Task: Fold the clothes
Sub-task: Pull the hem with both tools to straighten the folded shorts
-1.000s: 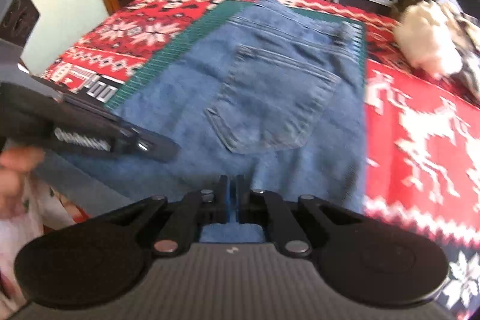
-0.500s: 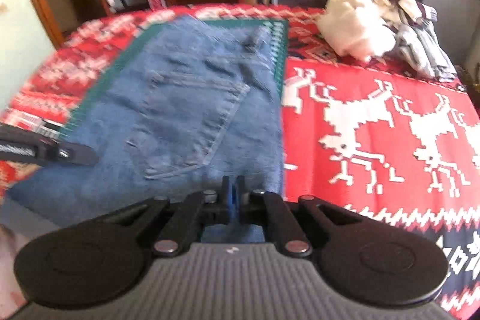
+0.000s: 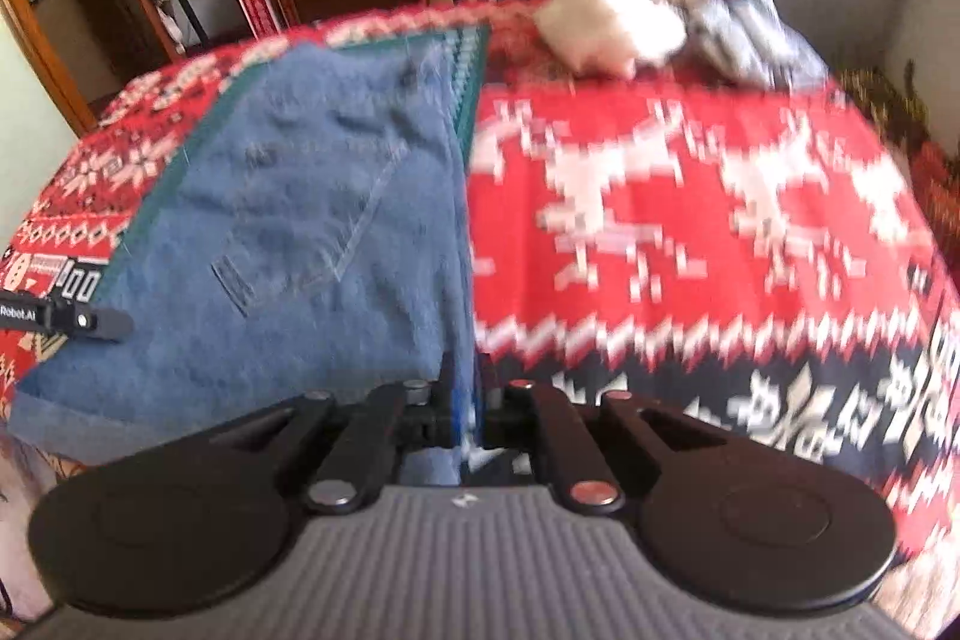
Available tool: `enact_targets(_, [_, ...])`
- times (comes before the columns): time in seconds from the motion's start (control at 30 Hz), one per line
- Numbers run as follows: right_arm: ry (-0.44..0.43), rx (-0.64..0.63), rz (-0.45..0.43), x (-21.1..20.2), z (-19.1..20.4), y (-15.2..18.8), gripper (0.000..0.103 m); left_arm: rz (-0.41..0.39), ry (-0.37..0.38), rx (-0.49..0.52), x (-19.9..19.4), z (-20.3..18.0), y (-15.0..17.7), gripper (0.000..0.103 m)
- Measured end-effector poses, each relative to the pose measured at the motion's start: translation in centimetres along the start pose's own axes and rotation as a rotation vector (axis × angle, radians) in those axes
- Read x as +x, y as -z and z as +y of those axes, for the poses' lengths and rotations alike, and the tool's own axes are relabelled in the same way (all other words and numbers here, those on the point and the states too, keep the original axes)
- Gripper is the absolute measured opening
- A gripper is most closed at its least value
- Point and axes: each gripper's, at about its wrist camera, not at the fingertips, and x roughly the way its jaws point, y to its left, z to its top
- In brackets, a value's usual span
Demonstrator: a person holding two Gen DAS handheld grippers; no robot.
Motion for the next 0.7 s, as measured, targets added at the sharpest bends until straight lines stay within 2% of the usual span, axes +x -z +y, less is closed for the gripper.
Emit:
enact_targets(0.23, [-0.024,-0.063,-0.009,3.1,3.2,-1.5,0.005,-0.017,-0.032,0.077,0.4,-1.6,0.1,0.006])
enact_targets(0.3, [0.004,-0.074,0.007,3.6,3.3,-1.0,0.002,-0.022,-0.041,0.100,0.5,-2.0,0.2,0.006])
enact_targets(0.43, [-0.003,-0.067,0.009,2.6,2.4,0.1,0.002,-0.032,-0.059,0.144,0.7,-2.9,0.2,0.007])
enact_targets(0.6, [-0.028,-0.014,0.000,1.8,1.3,-0.1,0.007,-0.031,-0.058,0.102,0.1,-2.4,-0.1,0.007])
enact_targets(0.7, [-0.033,-0.047,-0.039,2.0,2.3,-1.3,0.007,-0.065,-0.039,0.090,-0.3,-2.9,-1.2,0.007])
